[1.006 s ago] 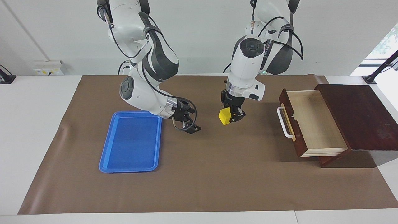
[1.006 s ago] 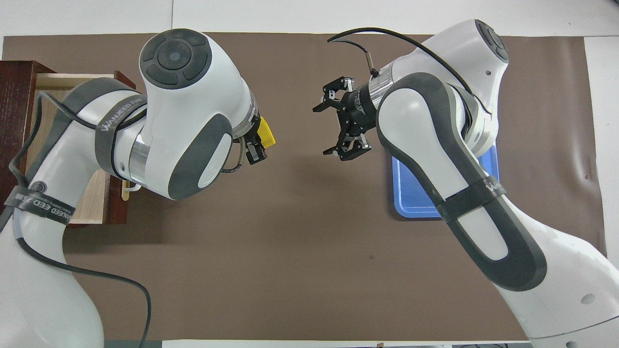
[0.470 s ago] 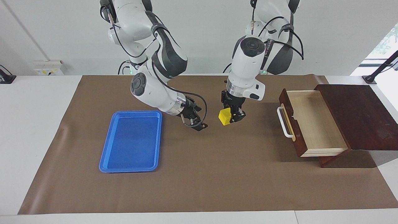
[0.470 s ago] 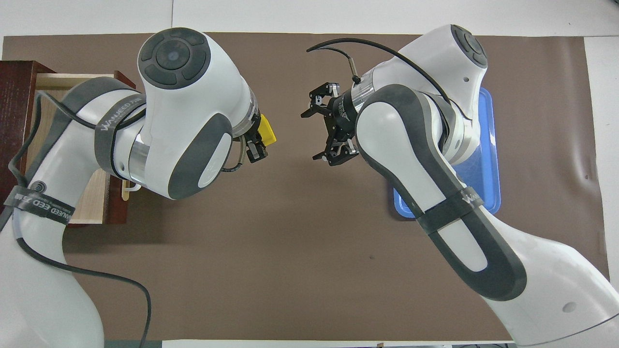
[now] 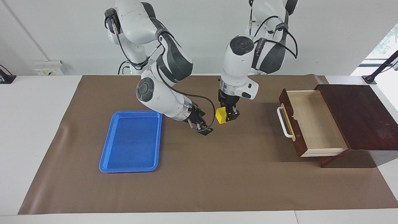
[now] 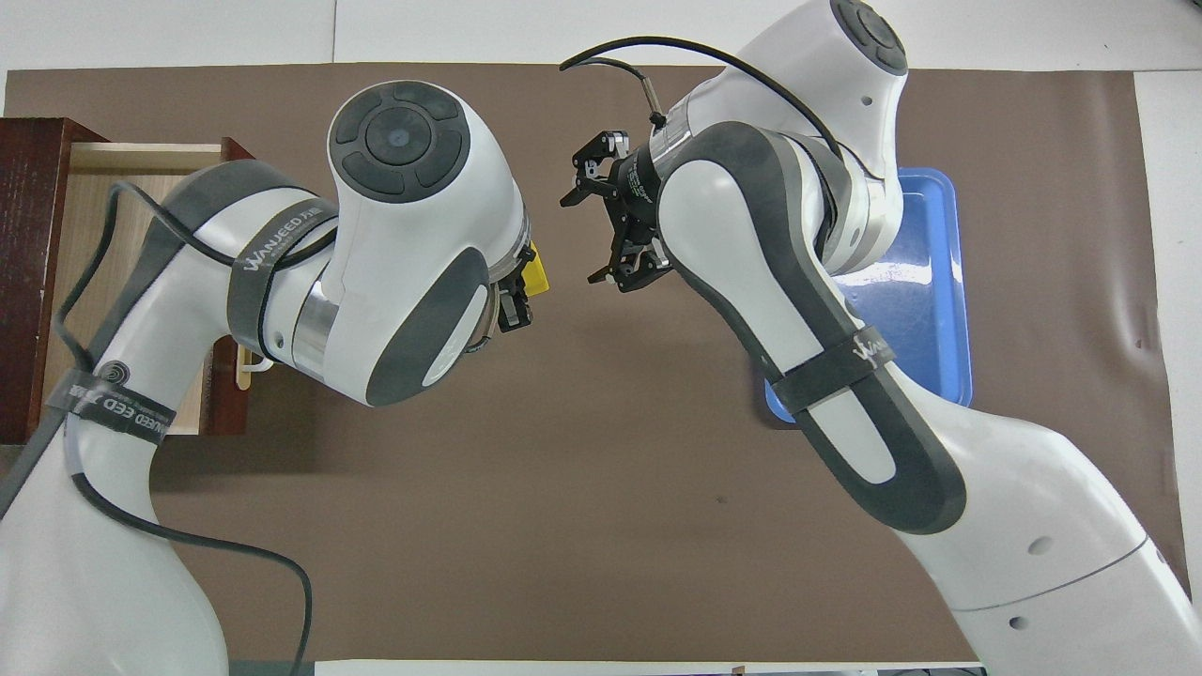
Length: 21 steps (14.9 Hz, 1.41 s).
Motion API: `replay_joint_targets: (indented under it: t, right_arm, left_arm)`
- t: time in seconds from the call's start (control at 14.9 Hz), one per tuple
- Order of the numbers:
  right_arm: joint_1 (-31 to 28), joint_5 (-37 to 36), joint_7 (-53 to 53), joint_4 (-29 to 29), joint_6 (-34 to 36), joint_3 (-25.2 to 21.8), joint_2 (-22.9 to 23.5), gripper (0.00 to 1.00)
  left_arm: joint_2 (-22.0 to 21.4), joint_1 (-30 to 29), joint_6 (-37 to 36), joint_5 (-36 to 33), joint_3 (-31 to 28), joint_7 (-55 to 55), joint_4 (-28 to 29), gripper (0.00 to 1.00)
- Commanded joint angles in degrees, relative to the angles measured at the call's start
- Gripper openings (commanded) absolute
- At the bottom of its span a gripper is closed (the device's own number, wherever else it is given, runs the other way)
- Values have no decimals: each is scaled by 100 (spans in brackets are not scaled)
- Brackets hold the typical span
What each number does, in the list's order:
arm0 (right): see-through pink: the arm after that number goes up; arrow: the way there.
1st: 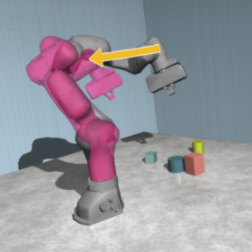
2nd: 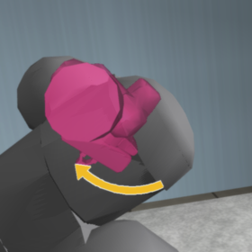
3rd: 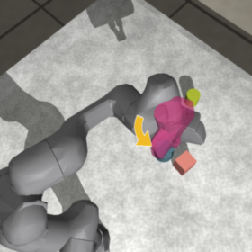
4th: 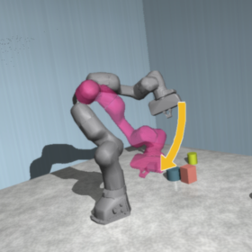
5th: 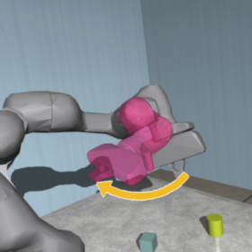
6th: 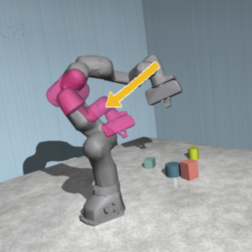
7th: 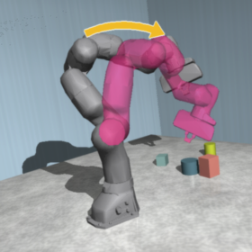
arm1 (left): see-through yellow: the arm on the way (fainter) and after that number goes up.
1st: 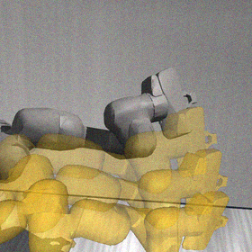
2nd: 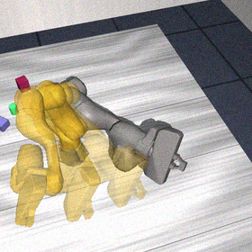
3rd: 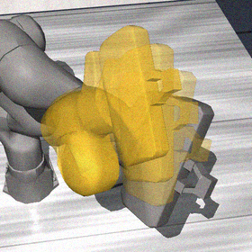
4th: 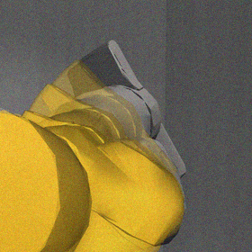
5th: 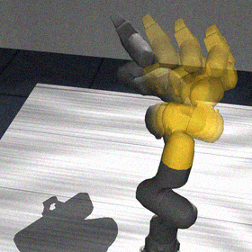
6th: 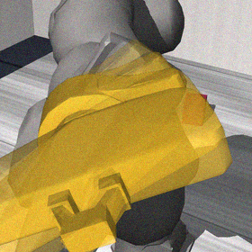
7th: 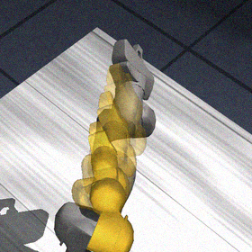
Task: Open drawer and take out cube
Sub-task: 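Grasp the yellow cube from the left gripper with the right gripper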
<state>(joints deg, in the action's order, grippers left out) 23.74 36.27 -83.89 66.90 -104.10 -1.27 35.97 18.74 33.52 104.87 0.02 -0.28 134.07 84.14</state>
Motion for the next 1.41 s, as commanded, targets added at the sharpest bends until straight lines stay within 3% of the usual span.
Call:
replay_joint_targets:
  t: [0.0, 1.34]
  right_arm:
    - [165, -199, -189, -335, 162, 4, 156, 91]
    - [421, 126, -1262, -327, -31, 13, 129, 90]
  left_arm:
    - [-20, -3, -142, -81, -51, -504, -3, 0]
    - [-29, -30, -107, -37, -60, -495, 23, 0]
